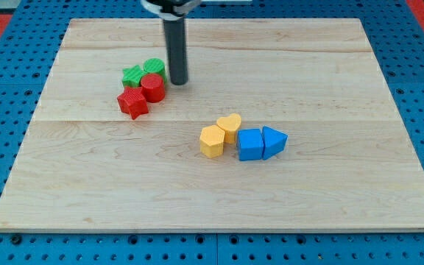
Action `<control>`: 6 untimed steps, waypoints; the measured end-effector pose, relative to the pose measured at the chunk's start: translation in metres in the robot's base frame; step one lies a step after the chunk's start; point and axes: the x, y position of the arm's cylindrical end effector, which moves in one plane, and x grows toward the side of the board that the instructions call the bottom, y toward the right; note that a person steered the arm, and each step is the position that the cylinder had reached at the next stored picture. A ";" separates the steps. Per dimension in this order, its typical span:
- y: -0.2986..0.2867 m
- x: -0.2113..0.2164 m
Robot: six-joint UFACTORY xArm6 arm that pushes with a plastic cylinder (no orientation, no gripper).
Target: Move the red circle to the left center
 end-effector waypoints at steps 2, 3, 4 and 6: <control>-0.033 0.036; -0.032 0.052; -0.062 0.061; -0.112 0.056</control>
